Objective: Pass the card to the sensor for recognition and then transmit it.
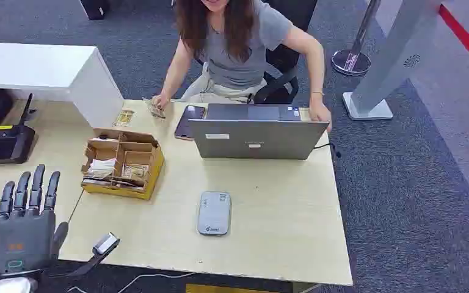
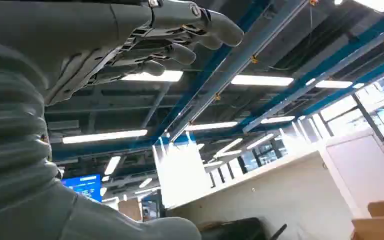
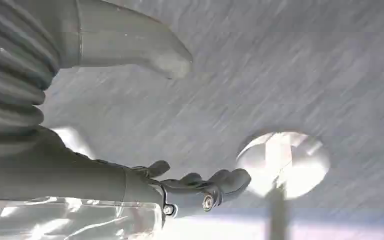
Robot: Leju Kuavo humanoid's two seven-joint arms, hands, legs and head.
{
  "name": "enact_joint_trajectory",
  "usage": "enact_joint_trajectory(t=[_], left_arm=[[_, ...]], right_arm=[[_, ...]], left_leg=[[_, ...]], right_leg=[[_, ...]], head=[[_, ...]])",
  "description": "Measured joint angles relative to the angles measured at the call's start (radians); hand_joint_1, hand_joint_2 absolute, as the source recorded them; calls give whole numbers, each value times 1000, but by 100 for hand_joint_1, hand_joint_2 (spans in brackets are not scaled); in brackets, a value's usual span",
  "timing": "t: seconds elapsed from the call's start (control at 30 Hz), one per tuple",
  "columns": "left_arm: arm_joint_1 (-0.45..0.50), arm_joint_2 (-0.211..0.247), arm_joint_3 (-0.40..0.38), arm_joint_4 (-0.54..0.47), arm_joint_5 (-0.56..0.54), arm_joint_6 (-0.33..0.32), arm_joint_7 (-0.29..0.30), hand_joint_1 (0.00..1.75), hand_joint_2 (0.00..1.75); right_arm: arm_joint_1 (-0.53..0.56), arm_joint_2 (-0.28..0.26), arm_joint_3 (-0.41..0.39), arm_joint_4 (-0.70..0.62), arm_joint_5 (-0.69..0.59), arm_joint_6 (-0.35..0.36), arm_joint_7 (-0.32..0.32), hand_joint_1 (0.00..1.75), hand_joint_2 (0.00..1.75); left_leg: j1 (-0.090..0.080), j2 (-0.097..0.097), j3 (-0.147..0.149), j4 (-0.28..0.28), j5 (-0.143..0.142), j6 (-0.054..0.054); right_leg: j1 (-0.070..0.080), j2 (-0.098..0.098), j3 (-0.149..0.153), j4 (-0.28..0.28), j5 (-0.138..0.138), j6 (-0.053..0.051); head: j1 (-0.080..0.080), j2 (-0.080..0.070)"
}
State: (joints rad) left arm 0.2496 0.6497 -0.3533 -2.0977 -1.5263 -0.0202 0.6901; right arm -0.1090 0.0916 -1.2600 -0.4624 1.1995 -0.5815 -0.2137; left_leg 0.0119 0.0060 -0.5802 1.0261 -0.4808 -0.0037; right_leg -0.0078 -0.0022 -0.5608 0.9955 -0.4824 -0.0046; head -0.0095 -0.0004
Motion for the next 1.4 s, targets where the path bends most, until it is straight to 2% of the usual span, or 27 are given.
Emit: enact_joint_trajectory(t=[0.1,0.2,0.37,0.53,0.7,1.1,1.4], left_arm=[[-30,-2,-14,0,0,-10,0,0,175],[-63,-4,-35,1,0,-11,-3,0,175],[-90,-11,-52,3,0,-9,-19,0,175],[-95,-11,-81,4,0,1,-2,0,175],[-96,-11,-98,5,0,1,0,0,175],[-100,-8,-109,12,0,2,0,0,175],[-94,-8,-108,21,0,16,1,0,175]], right_arm=[[2,0,4,-8,103,-82,186,0,175],[2,-3,10,-8,193,-99,334,0,175],[2,-9,13,-5,238,-98,430,0,175],[2,-10,13,3,233,-78,441,0,175],[0,-10,11,10,193,-52,409,0,175],[-1,-9,10,13,192,3,389,0,175],[0,-7,10,13,192,12,389,0,175]], left_leg=[[0,0,0,0,0,0],[0,0,0,0,0,0],[0,0,0,0,0,0],[0,0,0,0,0,0],[0,0,0,0,0,0],[0,0,0,0,0,0],[0,0,0,0,0,0]], right_leg=[[0,0,0,0,0,0],[0,0,0,0,0,0],[0,0,0,0,0,0],[0,0,0,0,0,0],[0,0,0,0,0,0],[0,0,0,0,0,0],[0,0,0,0,0,0]], head=[[0,0],[0,0],[0,0],[0,0],[0,0],[0,0],[0,0]])
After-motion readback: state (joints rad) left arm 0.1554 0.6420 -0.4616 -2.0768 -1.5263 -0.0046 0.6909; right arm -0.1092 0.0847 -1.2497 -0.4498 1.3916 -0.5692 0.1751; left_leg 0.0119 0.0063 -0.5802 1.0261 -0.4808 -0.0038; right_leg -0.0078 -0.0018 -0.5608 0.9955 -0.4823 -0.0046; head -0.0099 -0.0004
